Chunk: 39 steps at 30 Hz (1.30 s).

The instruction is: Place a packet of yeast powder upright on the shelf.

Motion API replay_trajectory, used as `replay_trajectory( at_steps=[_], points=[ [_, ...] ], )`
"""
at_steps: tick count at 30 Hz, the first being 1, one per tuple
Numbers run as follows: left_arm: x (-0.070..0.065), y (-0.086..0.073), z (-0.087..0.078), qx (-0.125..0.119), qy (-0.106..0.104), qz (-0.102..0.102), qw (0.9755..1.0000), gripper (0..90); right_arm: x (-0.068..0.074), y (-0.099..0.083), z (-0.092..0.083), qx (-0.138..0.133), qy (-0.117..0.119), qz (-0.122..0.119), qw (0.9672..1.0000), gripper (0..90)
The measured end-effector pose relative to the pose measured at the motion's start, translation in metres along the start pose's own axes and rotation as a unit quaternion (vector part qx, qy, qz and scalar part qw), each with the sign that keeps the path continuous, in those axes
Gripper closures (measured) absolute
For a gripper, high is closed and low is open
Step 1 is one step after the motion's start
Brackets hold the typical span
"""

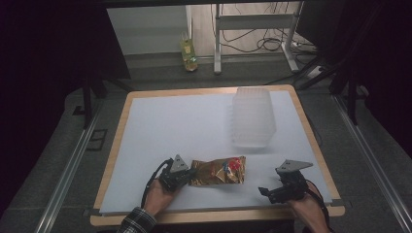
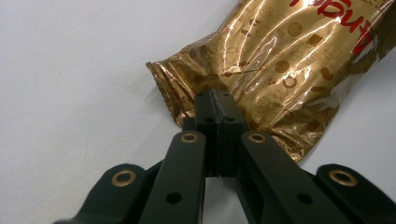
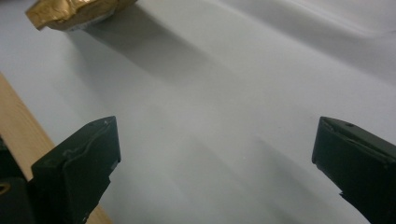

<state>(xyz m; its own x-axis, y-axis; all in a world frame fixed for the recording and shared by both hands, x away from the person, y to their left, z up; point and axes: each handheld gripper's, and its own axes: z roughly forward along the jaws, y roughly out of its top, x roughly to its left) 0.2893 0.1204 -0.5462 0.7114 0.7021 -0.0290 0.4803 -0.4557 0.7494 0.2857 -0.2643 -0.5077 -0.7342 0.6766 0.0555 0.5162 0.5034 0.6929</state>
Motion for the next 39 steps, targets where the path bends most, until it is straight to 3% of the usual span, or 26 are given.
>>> replay_trajectory(
  at_steps=[12, 18, 28, 32, 39],
  points=[
    [-0.001, 0.000, 0.000, 0.002, 0.004, 0.001, 1.0000, 89.9, 0.007, 0.016, 0.004, -0.003, 0.062, 0.025, 0.9978, 1.2],
    [0.000, 0.000, 0.000, 0.002, 0.002, -0.003, 1.0000, 89.8, 0.011, 0.025, 0.010, 0.004, 0.104, 0.053, 0.9932, 1.3],
    [0.000, 0.000, 0.000, 0.001, 0.000, -0.005, 1.0000, 89.8, 0.015, 0.039, 0.021, 0.021, 0.140, 0.086, 0.9862, 1.3],
    [0.000, 0.000, 0.000, 0.001, 0.000, -0.004, 1.0000, 89.8, 0.017, 0.047, 0.028, 0.028, 0.158, 0.102, 0.9817, 2.2],
    [0.001, 0.000, 0.000, 0.001, -0.002, -0.007, 1.0000, 89.8, 0.016, 0.056, 0.038, 0.028, 0.159, 0.131, 0.9782, 8.0]
  ],
)
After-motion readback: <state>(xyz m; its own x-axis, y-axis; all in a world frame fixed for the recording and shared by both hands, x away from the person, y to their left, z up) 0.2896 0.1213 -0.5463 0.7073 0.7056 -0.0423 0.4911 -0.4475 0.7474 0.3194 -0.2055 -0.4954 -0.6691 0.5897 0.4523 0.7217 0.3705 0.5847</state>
